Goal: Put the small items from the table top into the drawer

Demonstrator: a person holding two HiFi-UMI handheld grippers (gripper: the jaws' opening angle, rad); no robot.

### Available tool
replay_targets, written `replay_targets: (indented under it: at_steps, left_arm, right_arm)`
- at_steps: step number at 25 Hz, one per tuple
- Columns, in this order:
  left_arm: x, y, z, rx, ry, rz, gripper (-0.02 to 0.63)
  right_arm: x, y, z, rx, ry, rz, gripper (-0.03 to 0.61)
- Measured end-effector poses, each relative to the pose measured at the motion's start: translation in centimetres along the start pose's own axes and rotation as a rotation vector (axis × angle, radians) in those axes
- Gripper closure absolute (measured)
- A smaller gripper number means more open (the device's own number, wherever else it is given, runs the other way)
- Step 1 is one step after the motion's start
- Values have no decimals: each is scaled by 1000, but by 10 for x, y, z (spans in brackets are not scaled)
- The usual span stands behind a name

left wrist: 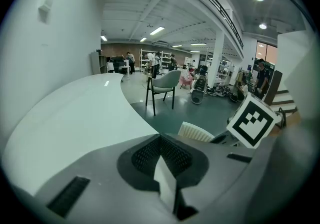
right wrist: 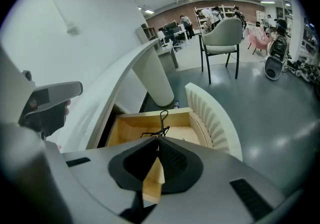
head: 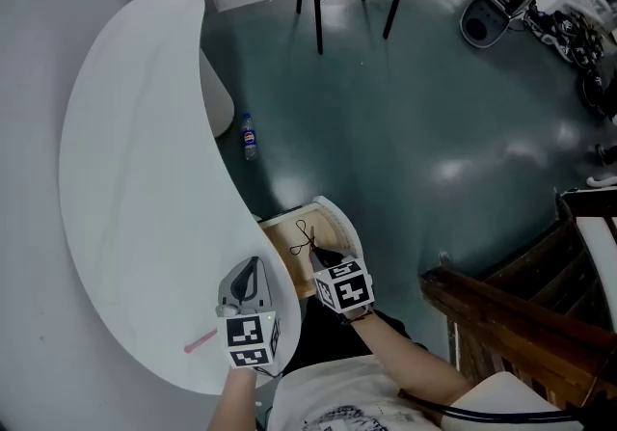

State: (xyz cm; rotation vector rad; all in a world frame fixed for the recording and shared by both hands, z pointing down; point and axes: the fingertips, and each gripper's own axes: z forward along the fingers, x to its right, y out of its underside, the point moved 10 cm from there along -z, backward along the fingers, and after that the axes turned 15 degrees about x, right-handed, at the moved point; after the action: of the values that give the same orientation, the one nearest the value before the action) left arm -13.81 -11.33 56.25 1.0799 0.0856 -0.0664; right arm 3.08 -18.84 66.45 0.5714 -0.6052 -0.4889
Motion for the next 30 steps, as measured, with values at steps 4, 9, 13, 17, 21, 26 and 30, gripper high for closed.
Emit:
replay_targets:
  at_steps: [4, 9, 13, 17, 21, 26, 30]
  left_arm:
    - [-8, 4, 7, 2, -6, -11, 594]
    - [-15, 6, 15, 6, -15, -18, 594]
    - [-17, 10, 18, -19, -18, -22, 594]
    - [-23, 15, 23, -20, -32, -38, 594]
    - [-26, 16, 26, -24, -36, -40, 594]
    - [-24, 15, 28, -24, -35, -25, 594]
    - [-23, 14, 31, -29, -31, -17, 594]
  right_arm:
    - [4, 12, 20, -43, 11, 30, 546]
    - [10, 26, 45, -87, 24, 43, 546]
    - [14, 36, 58, -113, 27, 64, 546]
    - [17, 41, 73, -111, 31, 65, 546]
    - [20, 46, 84, -125, 45, 79, 546]
    - [26, 49, 92, -154, 66, 76, 546]
    - [31, 50, 101, -173, 76, 76, 546]
